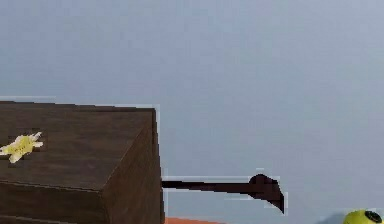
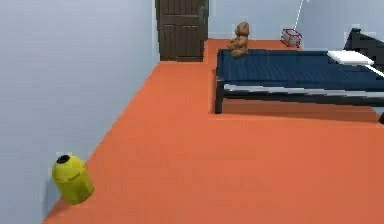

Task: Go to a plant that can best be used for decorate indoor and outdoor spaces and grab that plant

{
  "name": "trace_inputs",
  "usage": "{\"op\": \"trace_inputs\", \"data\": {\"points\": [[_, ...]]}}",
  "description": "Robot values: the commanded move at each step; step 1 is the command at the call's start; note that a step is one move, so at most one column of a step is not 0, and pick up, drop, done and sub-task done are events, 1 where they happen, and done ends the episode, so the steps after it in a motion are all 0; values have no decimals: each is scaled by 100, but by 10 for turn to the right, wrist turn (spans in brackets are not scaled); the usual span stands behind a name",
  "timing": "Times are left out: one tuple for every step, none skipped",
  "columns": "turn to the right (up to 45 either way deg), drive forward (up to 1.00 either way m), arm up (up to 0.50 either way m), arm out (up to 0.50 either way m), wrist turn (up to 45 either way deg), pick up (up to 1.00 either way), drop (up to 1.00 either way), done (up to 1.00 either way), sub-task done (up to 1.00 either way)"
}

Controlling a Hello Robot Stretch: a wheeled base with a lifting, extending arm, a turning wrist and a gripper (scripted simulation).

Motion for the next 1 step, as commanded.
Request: {"op": "trace_inputs", "data": {"points": [[-450,0,0,0,0,0,0,0,0]]}}
